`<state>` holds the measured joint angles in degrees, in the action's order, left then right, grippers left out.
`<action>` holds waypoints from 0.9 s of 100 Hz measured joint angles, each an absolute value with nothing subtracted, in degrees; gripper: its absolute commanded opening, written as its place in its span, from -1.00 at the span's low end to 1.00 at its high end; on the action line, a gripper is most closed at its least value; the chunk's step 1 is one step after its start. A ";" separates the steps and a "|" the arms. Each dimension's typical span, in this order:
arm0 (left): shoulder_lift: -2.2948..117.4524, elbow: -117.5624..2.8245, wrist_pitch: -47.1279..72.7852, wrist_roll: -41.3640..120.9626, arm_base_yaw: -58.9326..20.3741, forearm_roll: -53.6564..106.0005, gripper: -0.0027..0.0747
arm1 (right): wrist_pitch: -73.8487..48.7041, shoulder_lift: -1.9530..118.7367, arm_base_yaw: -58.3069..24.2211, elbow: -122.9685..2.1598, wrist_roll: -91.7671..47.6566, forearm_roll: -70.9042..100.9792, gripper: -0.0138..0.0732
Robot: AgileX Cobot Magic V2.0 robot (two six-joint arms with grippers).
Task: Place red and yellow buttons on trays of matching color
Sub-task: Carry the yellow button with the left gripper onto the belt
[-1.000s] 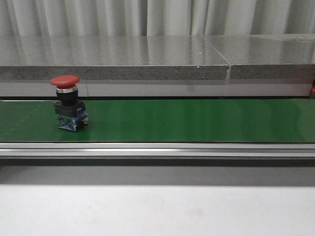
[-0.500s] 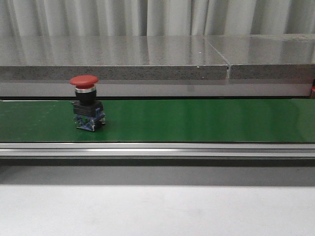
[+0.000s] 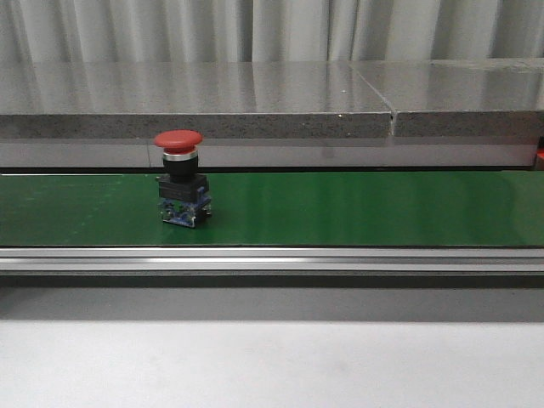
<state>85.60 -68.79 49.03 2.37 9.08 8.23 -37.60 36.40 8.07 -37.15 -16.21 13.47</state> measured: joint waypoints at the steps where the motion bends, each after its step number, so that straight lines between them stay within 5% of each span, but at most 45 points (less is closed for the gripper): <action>1: 85.71 -68.91 49.20 2.37 8.89 8.12 -0.98 | -37.60 36.40 8.07 -37.15 -16.21 13.47 -0.84; 62: 95.70 -69.07 49.17 2.37 7.13 6.97 -0.94 | -37.60 36.40 8.07 -37.15 -16.29 13.47 -0.84; 76: 95.74 -69.18 49.08 2.37 7.13 7.11 -0.56 | -37.60 36.40 8.07 -37.15 -16.29 13.47 -0.84; 90: 95.74 -69.18 49.08 2.50 6.78 6.89 0.24 | -37.60 36.40 8.07 -37.15 -16.29 13.47 -0.84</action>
